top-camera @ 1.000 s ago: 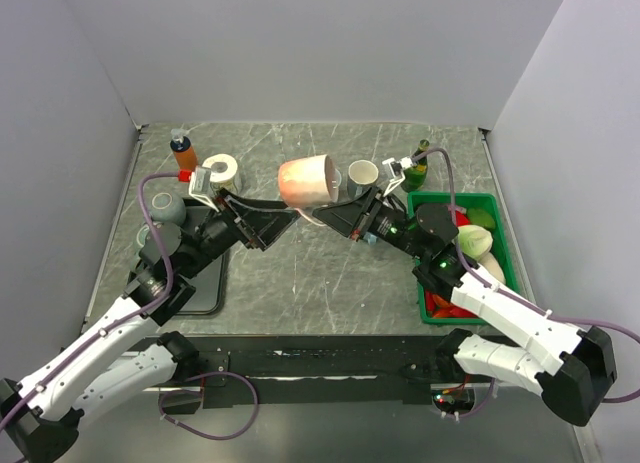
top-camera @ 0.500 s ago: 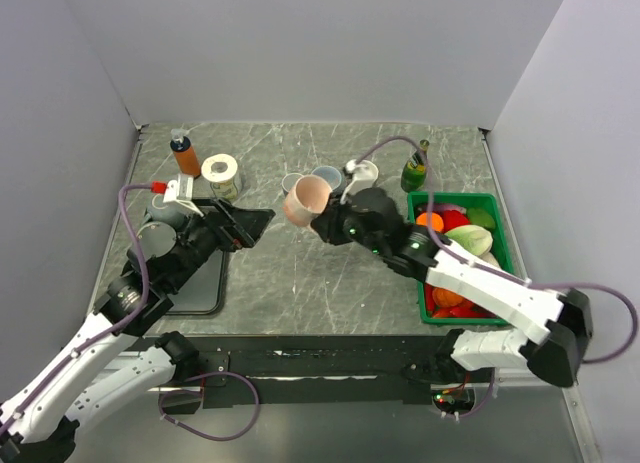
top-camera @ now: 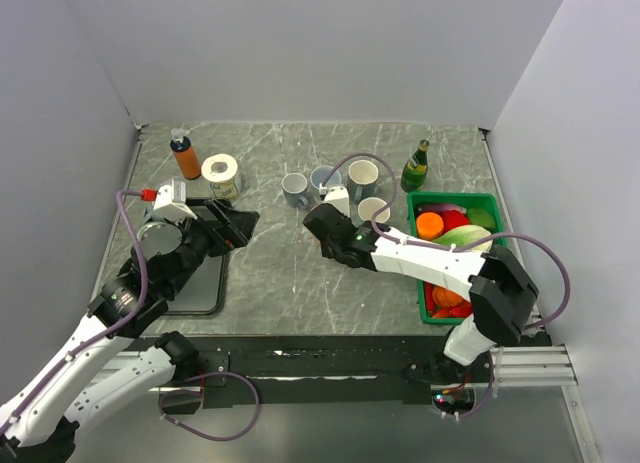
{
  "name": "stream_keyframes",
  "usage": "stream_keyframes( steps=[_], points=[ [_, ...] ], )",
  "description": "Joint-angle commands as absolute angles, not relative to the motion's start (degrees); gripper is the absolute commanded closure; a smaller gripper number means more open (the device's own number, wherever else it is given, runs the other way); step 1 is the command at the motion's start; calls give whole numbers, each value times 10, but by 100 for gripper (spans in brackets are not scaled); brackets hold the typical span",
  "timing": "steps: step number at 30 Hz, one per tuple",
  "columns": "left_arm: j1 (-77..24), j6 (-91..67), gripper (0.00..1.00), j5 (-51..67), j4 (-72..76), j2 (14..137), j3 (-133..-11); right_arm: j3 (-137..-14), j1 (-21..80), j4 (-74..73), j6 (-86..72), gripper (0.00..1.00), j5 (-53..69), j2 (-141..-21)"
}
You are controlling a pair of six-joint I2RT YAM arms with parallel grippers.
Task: Turn the mug right side up
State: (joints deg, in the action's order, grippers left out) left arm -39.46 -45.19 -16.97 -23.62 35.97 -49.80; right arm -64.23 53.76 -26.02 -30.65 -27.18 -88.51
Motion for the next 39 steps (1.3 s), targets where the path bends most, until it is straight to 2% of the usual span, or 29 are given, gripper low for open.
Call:
stream_keyframes(
  steps=[1, 9, 23, 25, 28, 29, 31, 34, 39],
  points=[
    [-394, -454, 4, -194, -252, 365, -516, -669, 537, -200, -336, 100, -342, -895],
    [-394, -459, 4, -203, -259, 363, -511, -611, 530, -100, -368, 100, -370, -919],
    [-393, -459, 4, -227, -281, 377, -526, -596, 505, -106, -420, 99, -344, -960],
    [-394, -455, 4, -243, -288, 377, -534, -595, 505, -111, -427, 91, -344, -959],
    [-394, -447, 4, -253, -291, 375, -540, -597, 506, -115, -428, 67, -345, -959],
    [-394, -447, 4, -254, -291, 375, -541, -599, 506, -117, -428, 54, -345, -958],
    [-394, -447, 4, -258, -294, 374, -541, -603, 506, -123, -431, 41, -343, -958],
    [-394, -447, 4, -263, -300, 377, -543, -608, 506, -138, -438, 29, -341, -953],
    [-394, -459, 4, -296, -346, 391, -566, -607, 507, -149, -436, 18, -335, -925]
  ],
)
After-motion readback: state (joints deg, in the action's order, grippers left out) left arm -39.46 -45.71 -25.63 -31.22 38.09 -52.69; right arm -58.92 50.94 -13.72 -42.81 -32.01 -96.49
